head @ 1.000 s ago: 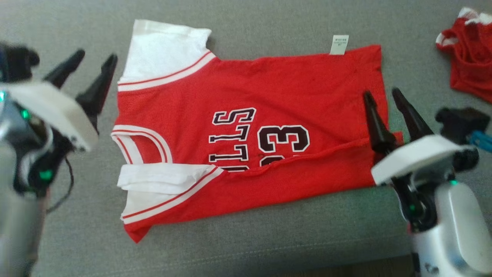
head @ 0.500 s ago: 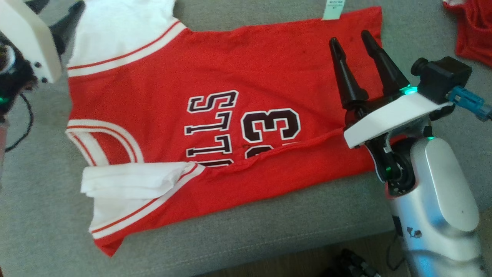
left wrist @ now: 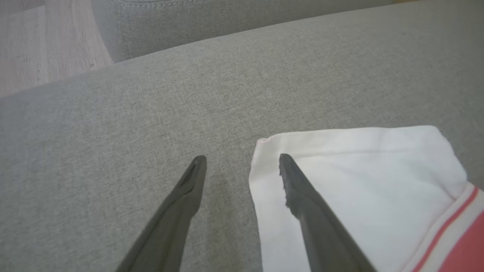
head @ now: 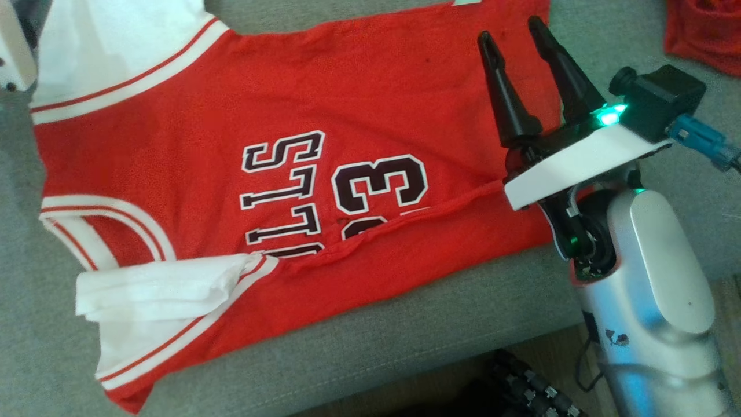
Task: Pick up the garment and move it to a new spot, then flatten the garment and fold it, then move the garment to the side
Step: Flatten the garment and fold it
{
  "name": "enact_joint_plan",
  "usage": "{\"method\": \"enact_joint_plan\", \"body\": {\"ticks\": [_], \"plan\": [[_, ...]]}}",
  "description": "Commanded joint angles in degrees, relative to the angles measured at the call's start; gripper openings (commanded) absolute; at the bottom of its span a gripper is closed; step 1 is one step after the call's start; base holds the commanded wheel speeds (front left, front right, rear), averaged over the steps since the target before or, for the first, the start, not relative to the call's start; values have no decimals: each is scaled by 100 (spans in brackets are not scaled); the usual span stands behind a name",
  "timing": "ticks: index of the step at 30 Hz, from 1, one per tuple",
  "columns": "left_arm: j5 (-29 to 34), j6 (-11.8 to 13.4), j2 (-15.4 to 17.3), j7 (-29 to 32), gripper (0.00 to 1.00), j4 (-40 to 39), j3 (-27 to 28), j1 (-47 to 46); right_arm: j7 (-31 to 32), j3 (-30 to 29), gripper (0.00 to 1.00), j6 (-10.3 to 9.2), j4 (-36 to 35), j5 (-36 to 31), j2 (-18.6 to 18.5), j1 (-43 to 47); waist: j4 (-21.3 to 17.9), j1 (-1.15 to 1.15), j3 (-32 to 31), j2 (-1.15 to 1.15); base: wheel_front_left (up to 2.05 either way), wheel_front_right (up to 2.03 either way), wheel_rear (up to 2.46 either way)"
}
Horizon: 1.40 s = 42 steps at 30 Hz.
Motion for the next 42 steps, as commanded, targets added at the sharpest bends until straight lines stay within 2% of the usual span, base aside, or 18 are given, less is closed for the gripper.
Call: {"method": "enact_joint_plan", "body": {"ticks": [1, 13, 14, 15, 16, 17, 18, 19, 20, 24, 27, 34, 42], "plan": [[57, 39, 347, -28, 100, -145, 229, -240, -36, 78, 100, 39, -225, 38, -7, -45, -45, -1, 36, 0, 0, 0, 0], [128, 8, 396, -31, 100, 119, 24, -361, -113, 72, 100, 39, -264, 55, -7, -103, -197, -1, 141, 0, 0, 0, 0], [114, -3, 388, -22, 86, 122, 1, -366, -118, 73, 100, 39, -265, 62, -7, -107, -205, -1, 146, 0, 0, 0, 0], [92, -18, 374, -5, 65, 124, -31, -368, -125, 75, 100, 39, -263, 68, -7, -110, -209, -1, 144, 0, 0, 0, 0], [72, -35, 362, 19, 47, 118, -75, -366, -132, 76, 100, 39, -258, 74, -7, -110, -211, -1, 138, 0, 0, 0, 0], [48, -52, 348, 49, 41, 107, -125, -363, -135, 76, 100, 39, -252, 76, -7, -109, -211, -1, 131, 0, 0, 0, 0], [18, -66, 336, 79, 31, 90, -169, -365, -134, 72, 100, 39, -245, 74, -7, -109, -208, -1, 125, 0, 0, 0, 0], [2, -76, 334, 88, 18, 72, -203, -372, -133, 64, 100, 39, -237, 71, -7, -111, -204, -1, 120, 0, 0, 0, 0], [-9, -83, 336, 85, 0, 61, -229, -379, -131, 53, 100, 39, -228, 67, -7, -115, -200, -1, 113, 0, 0, 0, 0], [-7, -102, 318, -50, 0, 28, -333, -393, -55, 16, 100, 39, -128, -35, -11, -189, -161, -1, 37, 0, 0, 0, 0], [-41, -112, 250, -258, 0, 5, -370, -384, 90, -43, 100, 39, 73, -341, -148, -358, -75, -1, -80, 0, 0, 0, 0], [-273, -128, -109, -888, 0, -173, -472, -148, 612, -123, 100, 39, 1084, -1054, -725, -1040, 362, -1, -511, 0, 0, 0, 0], [-471, -137, -215, -1167, 0, -450, -615, 156, 1235, 93, 100, 39, 2113, -1363, -1279, -1422, 752, -1, -785, 0, 0, 0, 0]]}}
